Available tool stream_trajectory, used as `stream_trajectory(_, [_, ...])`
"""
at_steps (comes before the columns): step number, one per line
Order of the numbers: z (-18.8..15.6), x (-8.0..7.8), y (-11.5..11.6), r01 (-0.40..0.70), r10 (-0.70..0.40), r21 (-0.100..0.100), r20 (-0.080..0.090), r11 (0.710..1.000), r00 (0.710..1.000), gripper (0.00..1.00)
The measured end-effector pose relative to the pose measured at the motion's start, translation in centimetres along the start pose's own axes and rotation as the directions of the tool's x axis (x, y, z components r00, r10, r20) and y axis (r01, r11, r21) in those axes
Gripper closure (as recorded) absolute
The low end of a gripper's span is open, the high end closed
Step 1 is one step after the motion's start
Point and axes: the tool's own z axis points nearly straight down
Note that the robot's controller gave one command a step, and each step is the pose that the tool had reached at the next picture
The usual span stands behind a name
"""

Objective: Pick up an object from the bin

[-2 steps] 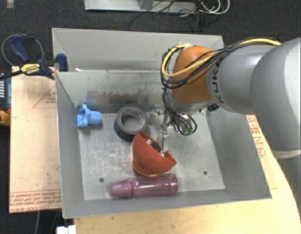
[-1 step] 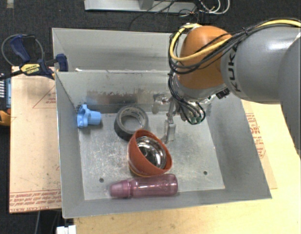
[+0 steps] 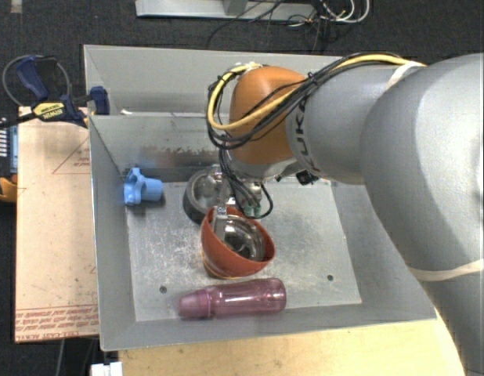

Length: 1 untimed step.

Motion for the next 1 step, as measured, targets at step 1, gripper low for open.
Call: stream_trajectory(1, [2.71,0.05,-2.89,0.372,-0.372,0.008,0.023,0.928,0.928,0.00])
